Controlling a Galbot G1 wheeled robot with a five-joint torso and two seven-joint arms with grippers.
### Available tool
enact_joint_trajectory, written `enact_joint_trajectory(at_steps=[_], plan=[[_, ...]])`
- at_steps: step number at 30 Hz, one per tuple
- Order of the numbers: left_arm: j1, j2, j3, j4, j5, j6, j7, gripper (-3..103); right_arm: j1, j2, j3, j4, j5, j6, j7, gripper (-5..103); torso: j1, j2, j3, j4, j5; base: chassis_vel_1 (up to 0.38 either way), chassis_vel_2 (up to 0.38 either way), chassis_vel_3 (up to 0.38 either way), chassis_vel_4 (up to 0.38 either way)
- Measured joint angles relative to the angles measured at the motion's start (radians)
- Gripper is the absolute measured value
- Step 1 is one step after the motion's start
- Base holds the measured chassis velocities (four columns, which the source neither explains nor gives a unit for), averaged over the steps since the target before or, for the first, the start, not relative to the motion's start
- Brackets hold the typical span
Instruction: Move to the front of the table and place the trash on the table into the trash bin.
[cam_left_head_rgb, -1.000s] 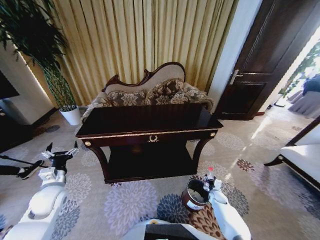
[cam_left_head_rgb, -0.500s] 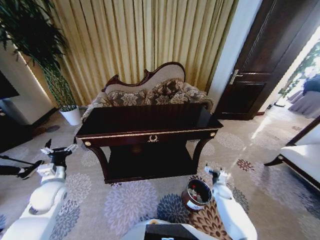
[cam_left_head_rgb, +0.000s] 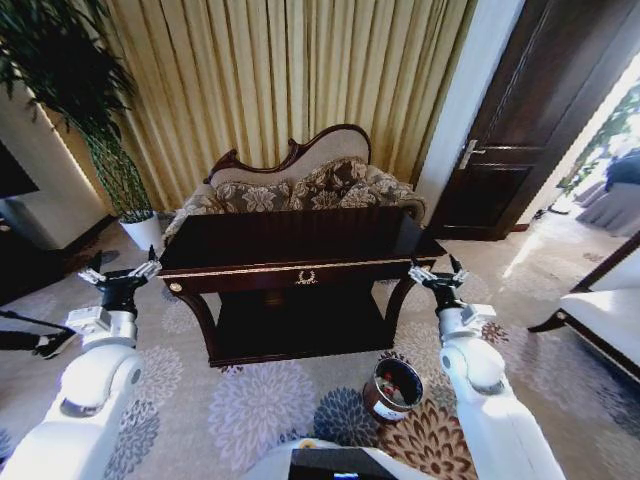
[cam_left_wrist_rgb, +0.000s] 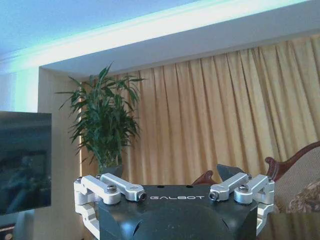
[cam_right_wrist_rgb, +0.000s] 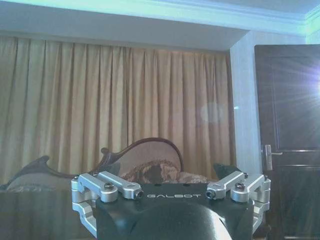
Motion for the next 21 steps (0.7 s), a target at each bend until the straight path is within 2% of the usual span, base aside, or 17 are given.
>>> enact_joint_trajectory(at_steps=[9, 21], plan=[[0.015, 0.005, -0.021, 0.008, 0.000, -0.006, 0.006, 100, -0.024, 0.013, 0.004, -0.013, -0.015, 0.023, 0.000, 100, 0.000, 0.000, 0.000, 0.0002, 0.0000, 0.045, -0.047, -0.042, 0.052], [0.023, 0.004, -0.018, 0.008, 0.004, -0.011, 0.009, 100, -0.029, 0.017, 0.007, -0.017, -0.021, 0.044, 0.000, 100, 0.000, 0.000, 0.000, -0.0001, 0.0001, 0.216, -0.246, -0.212, 0.222]])
